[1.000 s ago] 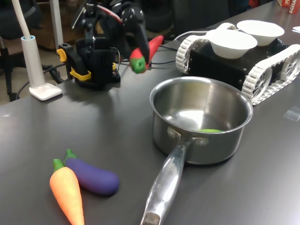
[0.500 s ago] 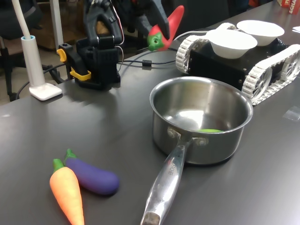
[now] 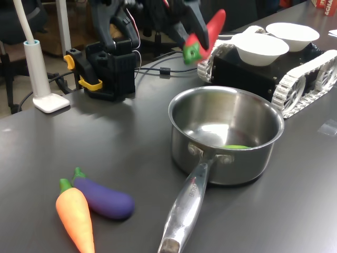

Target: Pick up the chilli and place them in the pan

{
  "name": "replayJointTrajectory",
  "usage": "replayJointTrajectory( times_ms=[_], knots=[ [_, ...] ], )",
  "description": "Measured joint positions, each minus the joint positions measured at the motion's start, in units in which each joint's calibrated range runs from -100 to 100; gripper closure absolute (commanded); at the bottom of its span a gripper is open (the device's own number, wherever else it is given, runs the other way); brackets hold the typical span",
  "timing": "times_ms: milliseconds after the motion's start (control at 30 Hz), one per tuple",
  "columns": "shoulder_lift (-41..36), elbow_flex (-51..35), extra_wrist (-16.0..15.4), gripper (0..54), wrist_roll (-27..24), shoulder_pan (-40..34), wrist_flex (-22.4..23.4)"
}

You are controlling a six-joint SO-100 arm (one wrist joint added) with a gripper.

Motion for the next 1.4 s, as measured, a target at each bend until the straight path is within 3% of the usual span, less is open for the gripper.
replayJointTrajectory(
  times_ms=[300, 767, 1067, 1133, 1267, 1400],
  knots=[
    [1.60, 12.49, 0.73, 53.6, -0.29, 0.00, -11.13],
    [2.61, 21.18, 2.20, 53.6, -1.12, -1.65, -19.97],
    [4.12, 26.88, 5.23, 53.6, -3.13, -8.80, -26.69],
    [4.12, 27.87, 5.51, 50.0, -3.17, -9.90, -27.28],
    [4.12, 29.59, 5.51, 35.4, -3.13, -10.67, -27.62],
    [4.12, 30.32, 5.51, 28.9, -3.13, -11.66, -27.62]
  ],
)
